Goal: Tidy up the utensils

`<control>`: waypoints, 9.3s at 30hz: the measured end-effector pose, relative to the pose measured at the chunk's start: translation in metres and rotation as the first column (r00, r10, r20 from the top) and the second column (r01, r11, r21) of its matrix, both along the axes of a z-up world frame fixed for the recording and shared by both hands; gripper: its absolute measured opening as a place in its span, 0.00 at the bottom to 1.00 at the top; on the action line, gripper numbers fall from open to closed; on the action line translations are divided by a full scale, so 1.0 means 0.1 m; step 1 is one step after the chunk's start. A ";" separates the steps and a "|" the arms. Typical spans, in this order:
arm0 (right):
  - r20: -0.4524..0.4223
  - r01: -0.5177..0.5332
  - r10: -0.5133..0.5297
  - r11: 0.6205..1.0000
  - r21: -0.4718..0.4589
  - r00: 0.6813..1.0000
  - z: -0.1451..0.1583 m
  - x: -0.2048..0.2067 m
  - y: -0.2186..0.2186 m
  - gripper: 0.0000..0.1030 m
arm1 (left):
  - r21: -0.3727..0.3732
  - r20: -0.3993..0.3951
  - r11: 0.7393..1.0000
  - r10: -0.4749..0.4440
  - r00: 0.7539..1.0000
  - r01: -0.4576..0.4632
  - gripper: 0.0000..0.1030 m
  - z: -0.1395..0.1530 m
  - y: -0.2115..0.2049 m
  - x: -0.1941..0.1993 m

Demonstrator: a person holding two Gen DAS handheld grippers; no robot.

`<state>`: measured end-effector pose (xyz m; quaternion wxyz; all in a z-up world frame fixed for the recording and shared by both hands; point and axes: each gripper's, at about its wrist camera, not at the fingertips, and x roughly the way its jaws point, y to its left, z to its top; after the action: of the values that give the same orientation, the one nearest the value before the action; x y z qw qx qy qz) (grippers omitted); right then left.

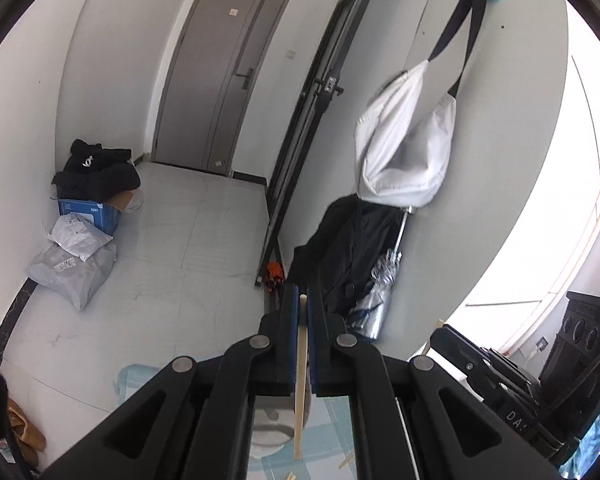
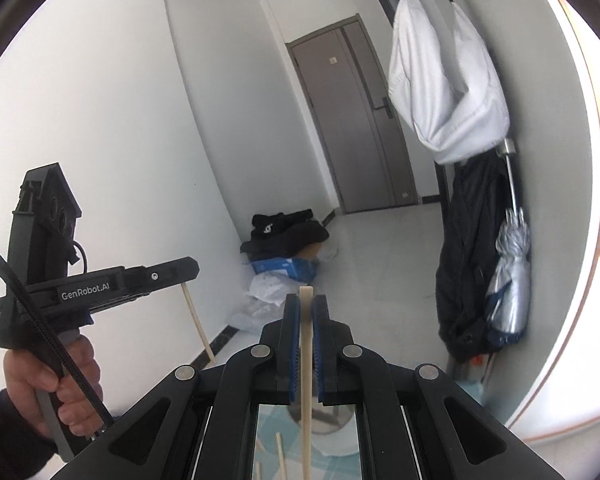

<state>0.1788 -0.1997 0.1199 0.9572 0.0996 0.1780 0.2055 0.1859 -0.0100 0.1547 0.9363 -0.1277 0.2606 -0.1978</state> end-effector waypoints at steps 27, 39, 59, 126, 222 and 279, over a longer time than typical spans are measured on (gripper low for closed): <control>0.065 -0.111 0.134 0.954 -0.279 0.989 -0.47 1.22 0.59 0.05 | 0.005 -0.038 1.000 0.029 0.999 -0.029 0.01 -0.75 0.09 0.86; -0.072 -0.165 0.150 0.938 -0.305 0.986 -1.00 1.11 0.54 0.07 | 0.044 -0.195 0.990 -0.120 0.973 0.131 0.03 -0.97 -0.05 0.88; -0.118 -0.064 0.044 0.983 -0.173 0.992 -1.07 0.24 0.00 0.28 | 0.222 -0.170 0.972 -0.034 0.985 0.072 0.02 -0.89 -0.18 0.66; -0.195 0.074 -0.103 0.986 -0.151 0.975 -1.52 -1.24 0.22 0.89 | 0.191 -0.126 0.954 0.258 0.958 -0.232 0.96 -1.58 0.39 -1.39; -0.655 -0.298 -0.054 0.860 -0.415 0.754 -2.82 -0.04 0.93 0.03 | 0.101 -0.633 0.929 0.337 0.697 -0.356 0.96 -2.46 1.05 -0.90; -0.439 -0.081 0.133 0.987 0.136 0.889 -1.93 -0.12 -0.17 0.03 | 0.209 -0.303 0.907 0.414 0.858 -0.364 0.00 -1.66 0.16 -0.64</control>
<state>0.1668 -0.2168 -0.0734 0.8706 0.1885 0.3861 0.2396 0.1217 0.0058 -0.0110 0.9043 -0.1417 0.4007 0.0405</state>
